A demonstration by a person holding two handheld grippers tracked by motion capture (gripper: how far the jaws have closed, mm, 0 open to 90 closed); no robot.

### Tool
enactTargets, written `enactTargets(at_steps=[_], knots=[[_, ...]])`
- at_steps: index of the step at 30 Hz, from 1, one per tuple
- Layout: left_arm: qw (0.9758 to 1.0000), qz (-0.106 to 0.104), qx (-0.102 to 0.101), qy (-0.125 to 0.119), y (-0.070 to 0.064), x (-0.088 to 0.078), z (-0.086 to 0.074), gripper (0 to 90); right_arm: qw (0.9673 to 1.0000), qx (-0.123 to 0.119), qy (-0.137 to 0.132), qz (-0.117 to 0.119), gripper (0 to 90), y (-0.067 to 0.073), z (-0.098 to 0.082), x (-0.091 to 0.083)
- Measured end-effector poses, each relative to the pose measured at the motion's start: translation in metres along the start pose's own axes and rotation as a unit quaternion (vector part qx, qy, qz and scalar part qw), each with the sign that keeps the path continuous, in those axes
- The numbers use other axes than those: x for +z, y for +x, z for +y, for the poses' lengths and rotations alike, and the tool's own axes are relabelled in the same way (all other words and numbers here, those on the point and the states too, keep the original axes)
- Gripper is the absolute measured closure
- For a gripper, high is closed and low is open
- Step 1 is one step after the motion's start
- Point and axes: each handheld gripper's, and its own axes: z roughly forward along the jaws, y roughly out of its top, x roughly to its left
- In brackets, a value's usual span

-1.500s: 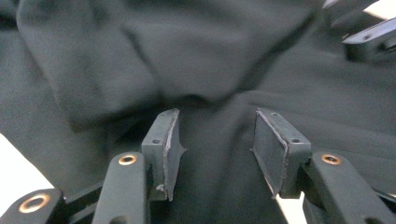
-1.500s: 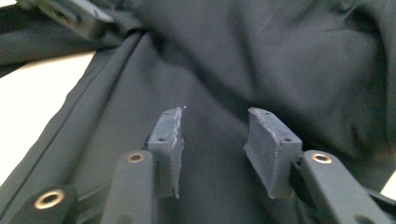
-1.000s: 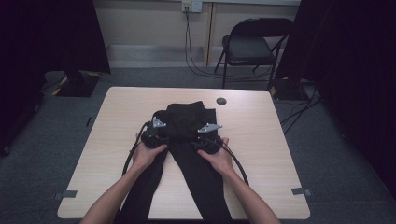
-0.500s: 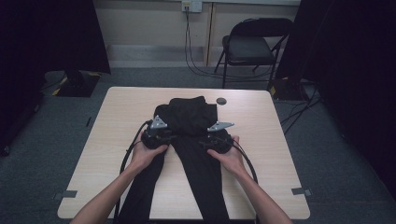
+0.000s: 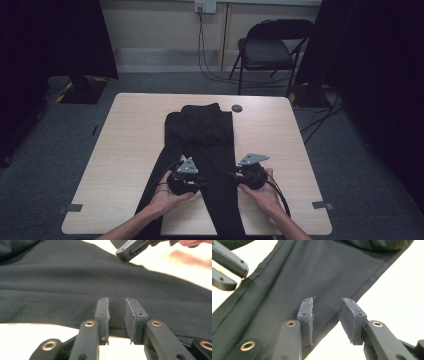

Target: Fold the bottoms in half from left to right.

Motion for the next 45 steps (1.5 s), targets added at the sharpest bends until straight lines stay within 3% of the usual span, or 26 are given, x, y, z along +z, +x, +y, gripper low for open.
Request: enactTargets(at_steps=[3, 5, 7, 9, 12, 15, 16, 19, 21, 26, 30, 32, 33, 35, 38, 40, 42, 45], knots=[[0.9999, 0.01, 0.004, 0.006, 0.001, 0.006, 0.0, 60.6, 1.0, 0.001, 0.004, 0.001, 59.9, -0.002, -0.002, 0.008], [0.9997, 0.02, 0.005, 0.013, 0.0, 0.01, -0.002, 58.5, 0.9999, -0.002, 0.01, -0.001, 58.8, -0.002, -0.003, 0.012], [0.9989, 0.039, 0.025, 0.011, 0.0, 0.011, -0.004, 65.9, 0.9999, -0.005, 0.011, -0.003, 58.2, -0.001, -0.002, 0.014], [0.9992, 0.028, 0.023, 0.015, 0.003, 0.009, -0.003, 89.6, 0.9999, -0.005, 0.01, -0.004, 57.8, -0.001, -0.002, 0.014], [0.9995, 0.022, 0.015, 0.018, 0.005, 0.006, -0.003, 90.0, 0.9999, -0.006, 0.009, -0.002, 57.8, -0.002, -0.002, 0.014], [0.9999, 0.015, 0.007, 0.003, 0.007, -0.009, -0.004, 90.0, 1.0, -0.002, 0.007, -0.003, 57.5, -0.004, -0.003, 0.014], [0.9998, 0.018, 0.004, 0.0, 0.008, -0.026, -0.007, 90.0, 1.0, 0.001, 0.005, -0.003, 57.5, -0.005, -0.004, 0.014], [0.9997, 0.023, -0.008, -0.002, 0.011, -0.038, -0.012, 90.0, 1.0, 0.002, 0.005, -0.006, 57.5, -0.007, -0.005, 0.013], [0.9992, 0.038, -0.01, 0.008, 0.013, -0.046, -0.019, 90.0, 0.9999, 0.002, 0.007, -0.007, 57.4, -0.008, -0.004, 0.013], [0.9979, 0.048, -0.031, 0.03, 0.022, -0.066, -0.038, 90.0, 0.9996, 0.012, 0.016, -0.02, 57.5, -0.013, -0.005, 0.01], [0.9957, 0.051, -0.04, 0.066, 0.027, -0.069, -0.048, 90.0, 0.9991, -0.003, 0.025, -0.033, 57.4, -0.015, -0.005, 0.006], [0.9962, 0.046, -0.053, 0.052, 0.029, -0.071, -0.05, 90.0, 0.9985, -0.017, 0.03, -0.043, 57.3, -0.013, -0.004, 0.005], [0.9968, 0.045, -0.054, 0.038, 0.029, -0.074, -0.048, 88.0, 0.9981, -0.021, 0.034, -0.046, 57.1, -0.013, -0.004, 0.004], [0.9967, 0.052, -0.063, 0.006, 0.028, -0.082, -0.043, 70.9, 0.9981, -0.017, 0.034, -0.049, 51.6, -0.011, -0.005, 0.002], [0.9941, 0.086, -0.065, -0.012, 0.029, -0.095, -0.043, 52.9, 0.999, -0.009, 0.017, -0.041, 49.0, -0.007, -0.004, -0.001], [0.9917, 0.11, -0.067, 0.0, 0.034, -0.101, -0.05, 46.9, 0.9992, -0.015, 0.005, -0.037, 48.6, -0.001, 0.001, -0.002], [0.9894, 0.109, -0.095, 0.017, 0.041, -0.101, -0.059, 41.4, 0.9995, -0.015, -0.008, -0.028, 48.2, 0.005, 0.006, -0.003], [0.9896, 0.098, -0.093, 0.048, 0.044, -0.092, -0.063, 37.2, 0.9994, -0.025, -0.017, -0.015, 47.9, 0.017, 0.013, -0.001]])
